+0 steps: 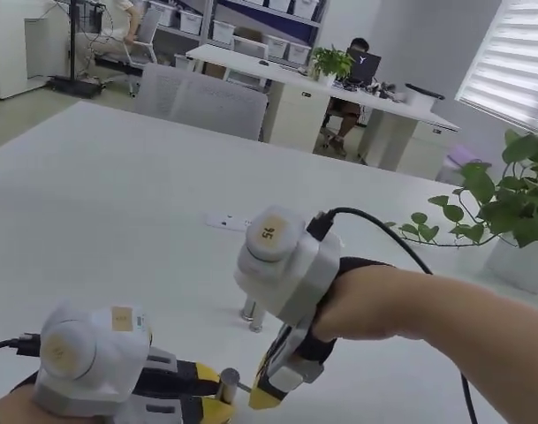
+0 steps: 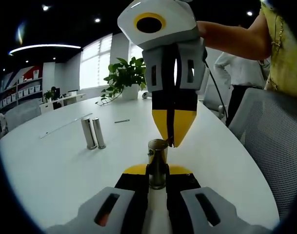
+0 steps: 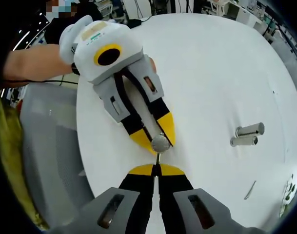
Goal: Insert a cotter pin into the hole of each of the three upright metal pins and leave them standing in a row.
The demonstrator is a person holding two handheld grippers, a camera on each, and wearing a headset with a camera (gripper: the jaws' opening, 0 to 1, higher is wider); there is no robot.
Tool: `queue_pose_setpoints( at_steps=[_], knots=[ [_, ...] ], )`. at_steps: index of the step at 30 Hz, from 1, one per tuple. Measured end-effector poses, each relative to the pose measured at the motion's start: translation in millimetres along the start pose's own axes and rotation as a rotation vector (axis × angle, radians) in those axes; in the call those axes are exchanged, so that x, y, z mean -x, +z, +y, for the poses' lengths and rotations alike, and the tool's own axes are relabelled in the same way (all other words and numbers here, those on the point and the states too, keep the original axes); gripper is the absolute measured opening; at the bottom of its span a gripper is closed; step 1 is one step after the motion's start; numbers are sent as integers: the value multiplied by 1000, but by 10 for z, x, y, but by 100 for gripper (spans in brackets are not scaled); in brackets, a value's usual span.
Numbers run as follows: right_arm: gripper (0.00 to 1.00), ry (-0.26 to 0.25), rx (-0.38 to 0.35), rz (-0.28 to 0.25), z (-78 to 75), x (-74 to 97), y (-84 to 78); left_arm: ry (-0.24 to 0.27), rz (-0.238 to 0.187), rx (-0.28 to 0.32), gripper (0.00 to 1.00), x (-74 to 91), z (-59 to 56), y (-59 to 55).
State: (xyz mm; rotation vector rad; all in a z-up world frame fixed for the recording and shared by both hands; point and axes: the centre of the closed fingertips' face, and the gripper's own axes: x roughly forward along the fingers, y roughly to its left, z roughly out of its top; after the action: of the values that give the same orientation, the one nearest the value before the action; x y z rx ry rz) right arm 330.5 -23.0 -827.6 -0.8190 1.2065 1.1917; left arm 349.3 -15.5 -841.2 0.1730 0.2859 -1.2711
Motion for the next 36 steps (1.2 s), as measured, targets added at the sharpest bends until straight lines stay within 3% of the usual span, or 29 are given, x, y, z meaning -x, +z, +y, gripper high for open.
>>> queue_pose_setpoints(
  at_steps=[36],
  knots=[
    [4, -11, 35, -6, -15, -26, 92, 0, -2, 11, 11, 0, -11, 5]
  ],
)
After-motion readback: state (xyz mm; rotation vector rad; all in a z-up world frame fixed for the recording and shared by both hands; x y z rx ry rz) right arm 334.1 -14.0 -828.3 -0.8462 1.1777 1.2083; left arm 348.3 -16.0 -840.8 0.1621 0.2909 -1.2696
